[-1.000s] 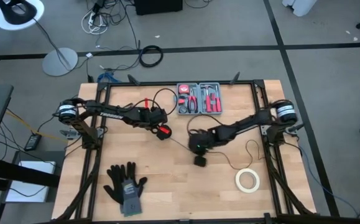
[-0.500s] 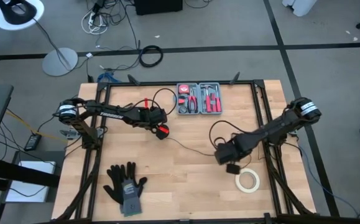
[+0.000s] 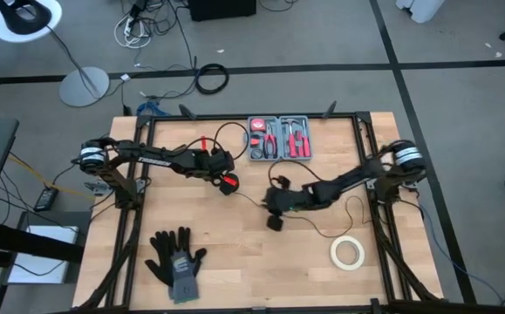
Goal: Coil cords
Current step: Uncoil the black wire from the black spool
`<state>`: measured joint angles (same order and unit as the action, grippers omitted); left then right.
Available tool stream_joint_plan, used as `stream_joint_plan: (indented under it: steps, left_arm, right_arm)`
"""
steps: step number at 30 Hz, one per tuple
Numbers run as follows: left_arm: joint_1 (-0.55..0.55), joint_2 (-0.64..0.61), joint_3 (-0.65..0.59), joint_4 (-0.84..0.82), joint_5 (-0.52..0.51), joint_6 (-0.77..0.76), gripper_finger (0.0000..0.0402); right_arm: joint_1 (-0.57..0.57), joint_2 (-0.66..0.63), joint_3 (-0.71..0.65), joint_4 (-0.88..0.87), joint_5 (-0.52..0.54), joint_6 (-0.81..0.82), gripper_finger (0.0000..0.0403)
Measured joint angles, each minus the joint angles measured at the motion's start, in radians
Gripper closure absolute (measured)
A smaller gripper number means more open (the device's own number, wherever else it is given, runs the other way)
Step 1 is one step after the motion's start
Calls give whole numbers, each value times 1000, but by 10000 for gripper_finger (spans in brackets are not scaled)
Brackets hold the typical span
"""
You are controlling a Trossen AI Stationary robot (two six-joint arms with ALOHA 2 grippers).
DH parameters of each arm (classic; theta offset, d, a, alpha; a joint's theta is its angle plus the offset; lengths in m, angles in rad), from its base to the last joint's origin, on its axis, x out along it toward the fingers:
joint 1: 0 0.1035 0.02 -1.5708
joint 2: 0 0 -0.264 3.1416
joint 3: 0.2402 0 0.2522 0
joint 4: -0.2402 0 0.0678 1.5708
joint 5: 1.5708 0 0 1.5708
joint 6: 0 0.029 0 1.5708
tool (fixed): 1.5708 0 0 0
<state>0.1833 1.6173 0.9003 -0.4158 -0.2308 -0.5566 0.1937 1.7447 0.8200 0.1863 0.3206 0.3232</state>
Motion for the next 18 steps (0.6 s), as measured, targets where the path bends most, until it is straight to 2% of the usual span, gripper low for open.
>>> stream_joint_plan:
  steps: [4, 12, 15, 18]
  left_arm:
    - [0, -1, 0, -8, 0, 2, 9]
    - [0, -1, 0, -6, 0, 6, 9]
    - [0, -2, 0, -6, -1, 6, 9]
    - [0, -2, 0, -10, -4, 6, 9]
  right_arm:
    - [-58, 126, 37, 175, -15, -48, 289]
    - [-97, 312, 164, 211, -22, -100, 217]
    - [-97, 324, 198, 153, -20, -95, 225]
    - [-97, 300, 219, 14, -32, -69, 282]
